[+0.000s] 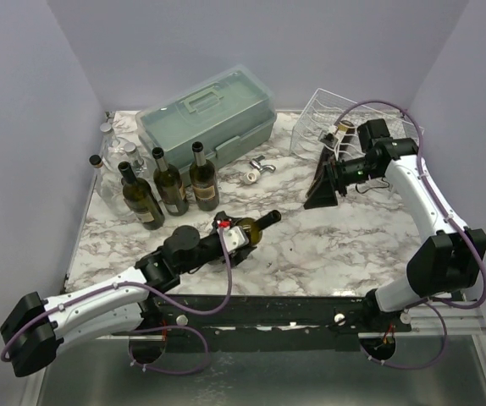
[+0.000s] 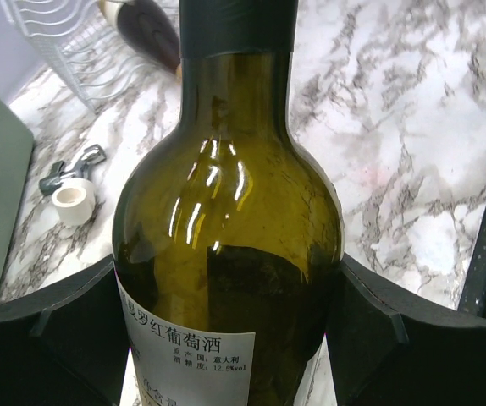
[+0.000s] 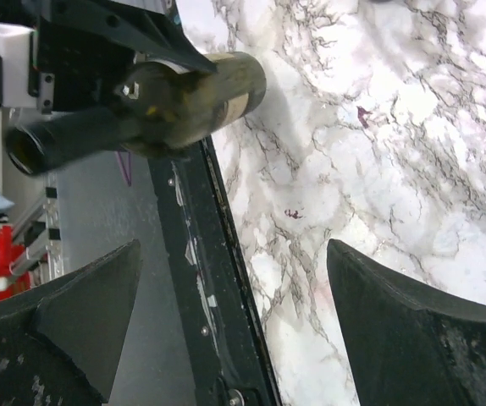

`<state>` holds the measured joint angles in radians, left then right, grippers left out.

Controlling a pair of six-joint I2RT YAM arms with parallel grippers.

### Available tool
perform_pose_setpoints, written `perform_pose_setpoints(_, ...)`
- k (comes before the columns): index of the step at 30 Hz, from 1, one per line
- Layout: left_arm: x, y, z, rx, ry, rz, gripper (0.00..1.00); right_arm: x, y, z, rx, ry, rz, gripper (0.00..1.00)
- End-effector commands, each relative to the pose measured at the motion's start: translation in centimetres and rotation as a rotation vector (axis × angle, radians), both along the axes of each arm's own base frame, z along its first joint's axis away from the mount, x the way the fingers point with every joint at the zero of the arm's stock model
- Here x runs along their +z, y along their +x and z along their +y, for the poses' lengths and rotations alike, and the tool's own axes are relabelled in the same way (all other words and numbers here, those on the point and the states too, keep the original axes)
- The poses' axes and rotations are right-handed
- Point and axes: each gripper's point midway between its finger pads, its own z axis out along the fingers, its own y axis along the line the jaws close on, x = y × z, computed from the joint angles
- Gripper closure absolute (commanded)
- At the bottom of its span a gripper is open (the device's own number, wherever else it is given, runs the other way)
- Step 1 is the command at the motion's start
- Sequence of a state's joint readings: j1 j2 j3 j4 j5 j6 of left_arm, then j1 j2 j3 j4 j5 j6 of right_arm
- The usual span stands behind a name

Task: Take the wine bottle off the wine rack
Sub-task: Place the wine bottle at the center of the board.

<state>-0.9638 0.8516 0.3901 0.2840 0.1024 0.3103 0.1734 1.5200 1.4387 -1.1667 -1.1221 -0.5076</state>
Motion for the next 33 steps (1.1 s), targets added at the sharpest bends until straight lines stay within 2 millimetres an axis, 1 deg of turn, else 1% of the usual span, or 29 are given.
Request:
perform_pose_setpoints(1,6.0,1.5,1.5,0.110,-0.265,-0.043,1.00,0.3,0.1,-0.3,-0.006,0.098,-0.035,0.06)
perform_pose_setpoints(6,6.9,2.7,4.4,0.216,-0.398,-0.027,1.00,-1.1,0.0,-0.6,-0.014,0.112,-0.032,0.06)
perform_pose_setpoints(11,7.7,4.2,8.5,0.381,-0.514,-0.083,1.00,-3.0,-0.3,-0.8,-0.018,0.129,-0.013,0.06)
perform_pose_setpoints(16,7.8,5.3,12.3,0.545,-0.629,-0.142,1.00,-5.3,-0.2,-1.2,-0.027,0.139,0.035,0.06)
perform_pose_setpoints(18,7.6,5.7,13.7,0.620,-0.668,-0.154,1.00,-5.8,-0.3,-1.4,-0.021,0.141,0.054,0.06)
perform_pose_setpoints(21,7.3,6.3,15.1,0.694,-0.698,-0.177,1.00,-6.2,-0.6,-1.5,-0.010,0.148,0.078,0.06)
perform_pose_setpoints(28,7.0,7.3,17.1,0.802,-0.745,-0.217,1.00,-6.4,-0.9,-1.6,-0.009,0.146,0.077,0.05)
perform_pose_setpoints(31,7.3,7.7,17.8,0.835,-0.769,-0.237,1.00,-6.3,-1.0,-1.7,-0.012,0.148,0.069,0.05)
perform_pose_setpoints(32,6.1,7.6,18.1,0.849,-0.754,-0.228,1.00,-6.2,-1.0,-1.7,-0.013,0.149,0.068,0.05)
perform_pose_setpoints(33,6.0,7.7,18.4,0.860,-0.763,-0.229,1.00,-6.1,-1.0,-1.7,-0.012,0.151,0.066,0.05)
